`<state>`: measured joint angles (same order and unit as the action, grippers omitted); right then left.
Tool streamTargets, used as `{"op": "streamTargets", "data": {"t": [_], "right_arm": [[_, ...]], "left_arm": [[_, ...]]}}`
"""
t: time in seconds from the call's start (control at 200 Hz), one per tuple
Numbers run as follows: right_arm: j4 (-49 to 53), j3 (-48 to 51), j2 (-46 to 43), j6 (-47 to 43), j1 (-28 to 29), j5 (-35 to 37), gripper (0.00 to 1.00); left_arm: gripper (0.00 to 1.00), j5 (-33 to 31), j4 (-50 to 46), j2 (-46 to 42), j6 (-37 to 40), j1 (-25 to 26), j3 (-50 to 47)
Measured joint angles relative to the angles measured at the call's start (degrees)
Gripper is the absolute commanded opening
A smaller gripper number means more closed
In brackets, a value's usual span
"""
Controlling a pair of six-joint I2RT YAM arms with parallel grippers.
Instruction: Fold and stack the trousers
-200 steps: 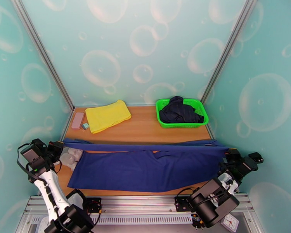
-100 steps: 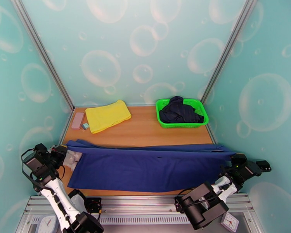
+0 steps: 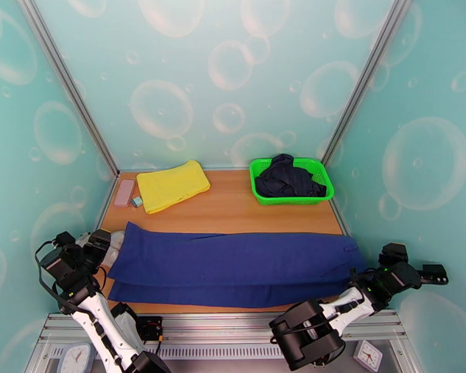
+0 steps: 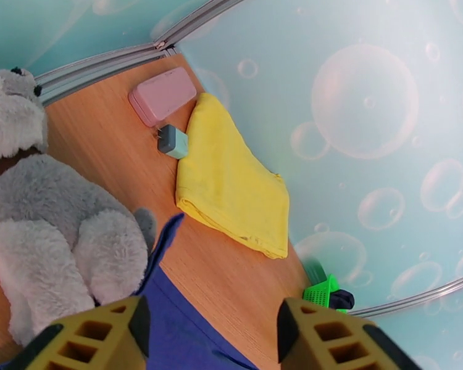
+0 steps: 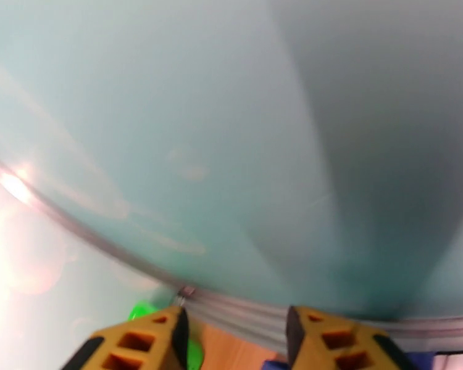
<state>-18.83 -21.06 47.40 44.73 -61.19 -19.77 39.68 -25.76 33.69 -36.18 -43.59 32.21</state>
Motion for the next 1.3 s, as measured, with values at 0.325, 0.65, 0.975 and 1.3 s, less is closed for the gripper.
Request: {"op": "streamTargets", "data": {"t": [0.325, 0.65, 0.975, 1.3], "right_arm": [[16.1, -15.0, 2.0, -25.1, 64.3, 5.1, 0.48], [35.1, -13.9, 8.3, -28.4, 96.5, 14.7, 0.47], [45.9, -12.7, 14.6, -10.0, 124.1, 32.8, 0.49], [49.3, -9.8, 16.3, -2.2, 130.3, 37.7, 0.56]], "left_arm": [[0.59, -30.2, 1.2, 17.0, -1.0, 62.9, 5.7], [0.60, -47.3, -4.3, 32.2, -4.7, 99.5, 5.9], [0.55, -54.2, -7.5, 37.0, -9.3, 107.4, 3.6], [0.56, -54.7, -7.7, 37.3, -10.4, 112.3, 2.8]]}}
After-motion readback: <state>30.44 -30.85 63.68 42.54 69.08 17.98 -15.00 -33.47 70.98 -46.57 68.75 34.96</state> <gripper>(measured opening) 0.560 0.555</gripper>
